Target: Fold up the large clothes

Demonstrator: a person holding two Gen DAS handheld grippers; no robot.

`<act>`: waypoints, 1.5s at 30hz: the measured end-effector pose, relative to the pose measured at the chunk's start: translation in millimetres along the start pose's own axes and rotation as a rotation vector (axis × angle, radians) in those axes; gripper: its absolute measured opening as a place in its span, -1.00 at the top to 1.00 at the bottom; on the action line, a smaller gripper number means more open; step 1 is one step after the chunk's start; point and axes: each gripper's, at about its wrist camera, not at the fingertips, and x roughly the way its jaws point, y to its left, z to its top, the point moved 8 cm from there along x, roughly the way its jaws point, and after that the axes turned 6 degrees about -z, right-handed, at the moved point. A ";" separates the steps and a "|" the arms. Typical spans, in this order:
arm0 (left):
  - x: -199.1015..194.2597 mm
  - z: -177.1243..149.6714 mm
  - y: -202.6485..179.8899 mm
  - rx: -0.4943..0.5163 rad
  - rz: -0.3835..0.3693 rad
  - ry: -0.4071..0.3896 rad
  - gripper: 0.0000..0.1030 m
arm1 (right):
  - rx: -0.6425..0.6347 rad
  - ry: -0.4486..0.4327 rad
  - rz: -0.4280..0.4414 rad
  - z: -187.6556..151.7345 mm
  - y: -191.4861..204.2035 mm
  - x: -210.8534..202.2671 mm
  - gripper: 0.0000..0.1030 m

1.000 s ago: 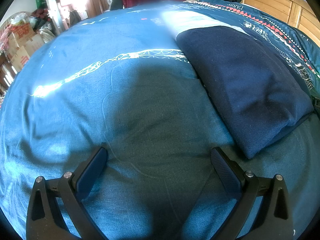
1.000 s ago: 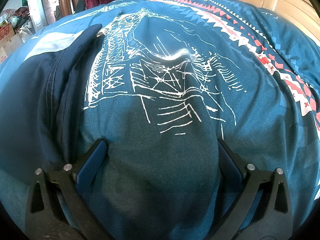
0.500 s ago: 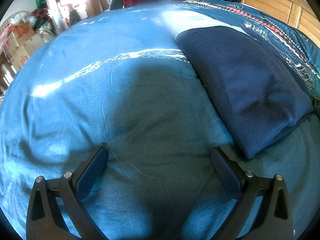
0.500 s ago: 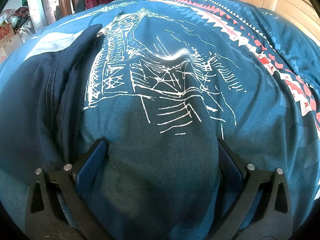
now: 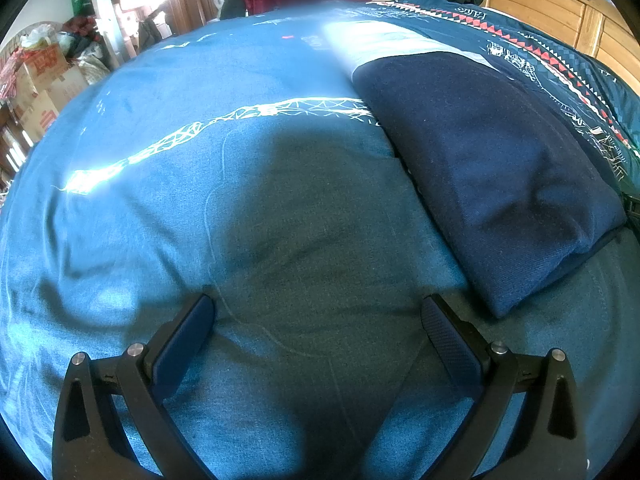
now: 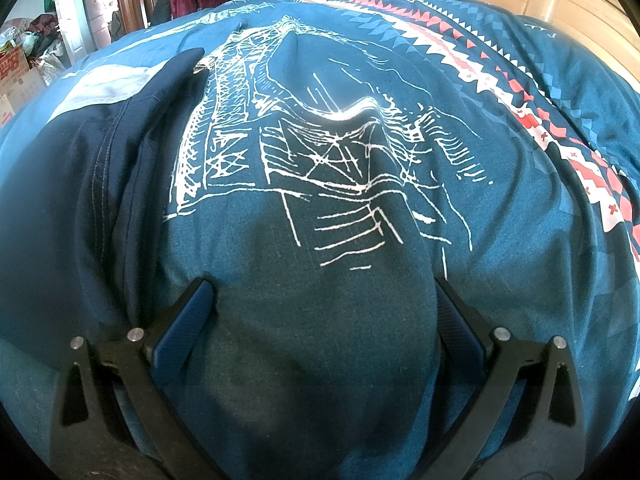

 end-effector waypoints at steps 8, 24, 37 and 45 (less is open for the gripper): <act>-0.4 1.0 -0.8 -0.006 -0.005 0.023 -1.00 | 0.000 0.000 0.000 0.0 -0.1 0.0 -1.00; 2.4 1.3 -2.4 -0.035 -0.015 0.050 -1.00 | -0.004 -0.003 -0.014 1.3 0.9 2.0 -1.00; 7.0 10.8 -6.3 -0.014 0.030 0.029 -1.00 | 0.003 -0.001 0.003 1.1 -0.1 3.5 -1.00; 10.8 18.3 -5.3 -0.013 0.026 0.016 -1.00 | -0.038 0.064 0.021 7.3 0.6 6.0 -1.00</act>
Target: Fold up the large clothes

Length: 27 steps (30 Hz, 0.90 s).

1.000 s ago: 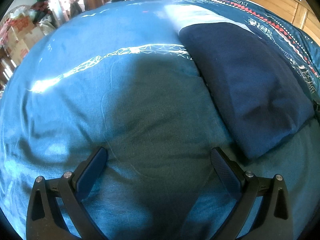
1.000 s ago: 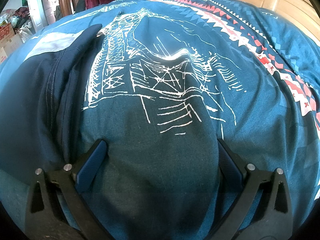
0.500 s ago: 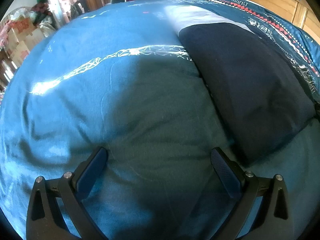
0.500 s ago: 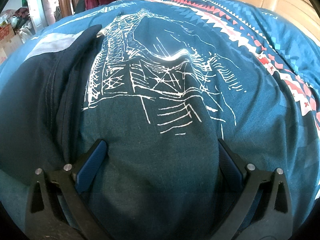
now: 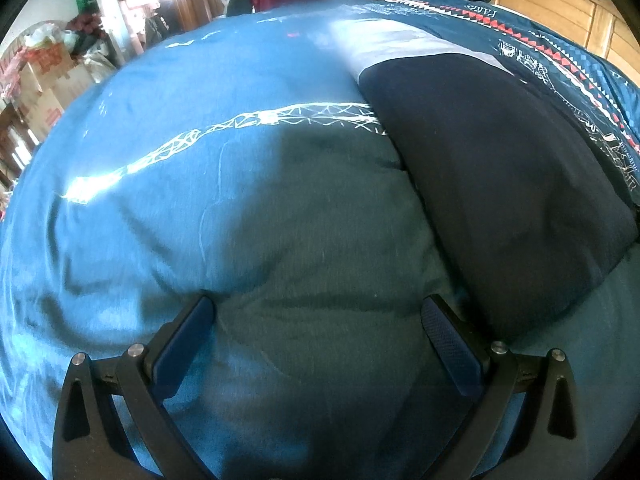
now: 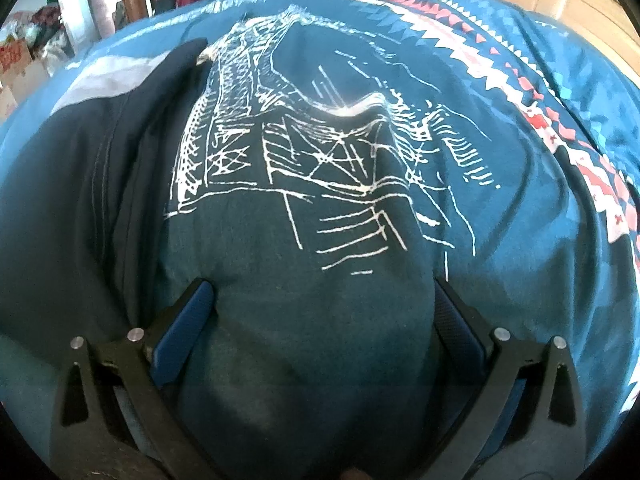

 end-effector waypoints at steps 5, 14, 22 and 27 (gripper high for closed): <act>-15.2 1.7 5.9 -0.024 -0.021 0.010 -1.00 | -0.034 -0.056 0.002 11.5 2.0 -48.0 -1.00; -233.0 66.9 -0.2 -0.066 0.087 -0.424 -1.00 | -0.104 -0.436 0.071 49.5 46.4 -271.0 -1.00; -331.2 62.3 -44.7 -0.137 -0.042 -0.642 -1.00 | -0.109 -0.365 0.110 24.2 84.6 -298.5 -1.00; -344.1 54.2 -66.1 -0.087 0.010 -0.604 -1.00 | -0.099 -0.330 0.114 4.9 83.5 -306.0 -1.00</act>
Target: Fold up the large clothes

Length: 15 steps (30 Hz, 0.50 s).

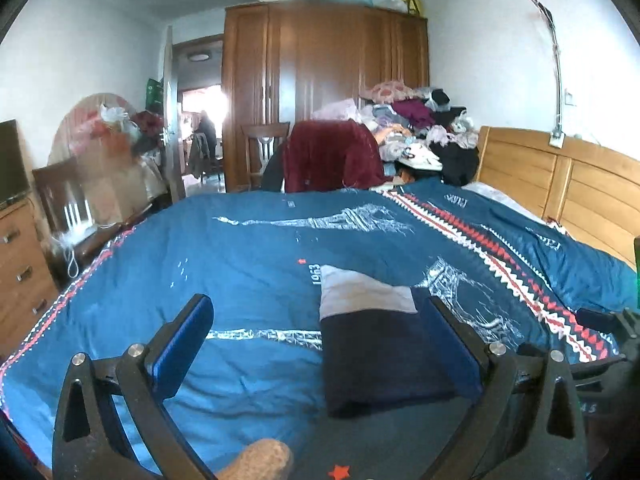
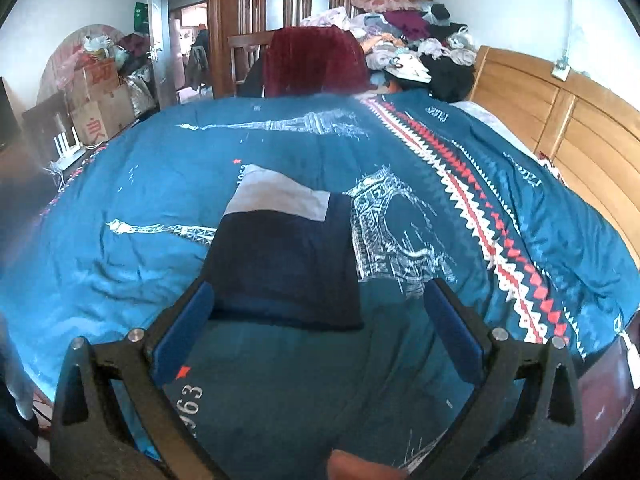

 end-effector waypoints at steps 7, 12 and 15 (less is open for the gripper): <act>-16.5 -7.9 -15.3 0.031 0.010 0.028 -1.00 | 0.064 0.023 0.016 -10.3 -11.7 -16.5 -1.00; -21.6 -6.1 -24.6 0.052 0.012 0.026 -1.00 | 0.073 0.022 0.022 -13.0 -13.1 -23.1 -1.00; -24.6 -5.4 -28.6 0.058 0.006 0.025 -1.00 | 0.074 0.024 0.038 -13.9 -11.9 -25.5 -1.00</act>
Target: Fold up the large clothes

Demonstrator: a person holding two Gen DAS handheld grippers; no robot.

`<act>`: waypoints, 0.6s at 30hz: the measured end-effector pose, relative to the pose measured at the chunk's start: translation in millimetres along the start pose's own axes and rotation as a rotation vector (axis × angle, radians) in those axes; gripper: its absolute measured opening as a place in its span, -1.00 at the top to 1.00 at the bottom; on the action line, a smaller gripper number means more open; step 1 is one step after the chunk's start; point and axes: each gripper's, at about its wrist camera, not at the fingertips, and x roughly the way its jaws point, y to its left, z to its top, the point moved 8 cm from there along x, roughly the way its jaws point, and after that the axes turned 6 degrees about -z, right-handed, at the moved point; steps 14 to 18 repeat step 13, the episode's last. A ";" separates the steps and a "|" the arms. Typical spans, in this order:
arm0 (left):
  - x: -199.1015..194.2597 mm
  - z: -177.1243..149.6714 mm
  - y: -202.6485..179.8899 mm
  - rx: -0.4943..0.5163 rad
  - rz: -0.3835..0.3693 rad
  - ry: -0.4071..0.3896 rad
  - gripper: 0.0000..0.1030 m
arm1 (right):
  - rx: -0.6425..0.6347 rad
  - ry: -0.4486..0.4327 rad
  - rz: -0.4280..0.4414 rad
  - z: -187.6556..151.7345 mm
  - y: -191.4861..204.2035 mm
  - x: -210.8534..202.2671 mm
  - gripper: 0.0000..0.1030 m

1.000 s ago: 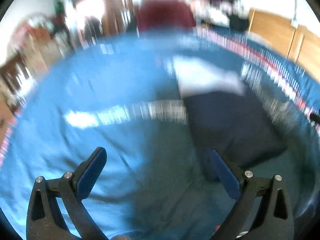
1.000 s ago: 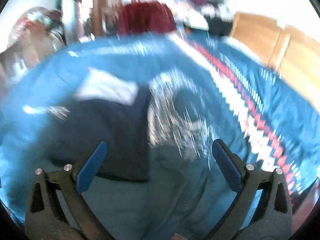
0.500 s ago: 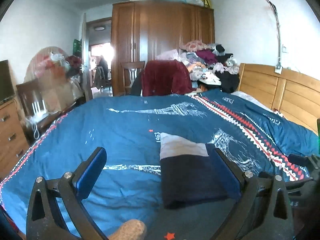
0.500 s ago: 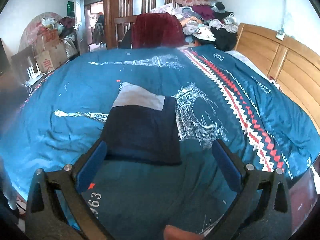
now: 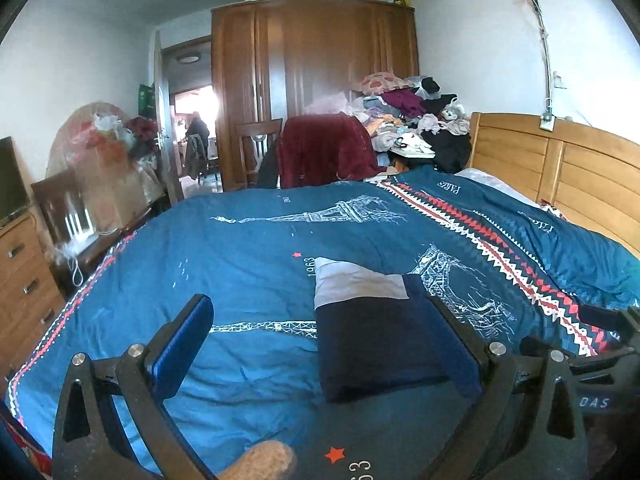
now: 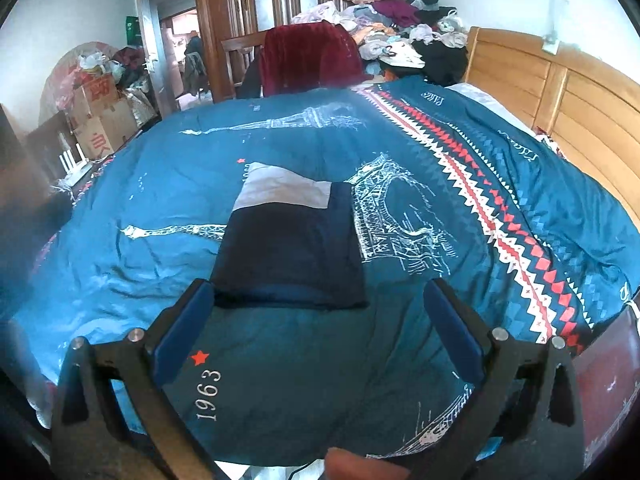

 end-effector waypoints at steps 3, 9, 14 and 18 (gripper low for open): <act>-1.8 0.3 0.6 0.005 0.000 -0.002 -1.00 | -0.003 -0.002 0.008 0.8 1.7 -2.0 -1.00; -1.3 -0.1 -0.1 0.002 0.004 0.000 -1.00 | -0.010 0.009 0.030 1.4 8.6 -0.8 -1.00; 0.2 -0.8 0.5 0.002 0.004 0.004 -1.00 | -0.009 0.006 0.007 2.9 6.6 1.2 -1.00; 0.2 -0.8 0.5 0.002 0.004 0.004 -1.00 | -0.009 0.006 0.007 2.9 6.6 1.2 -1.00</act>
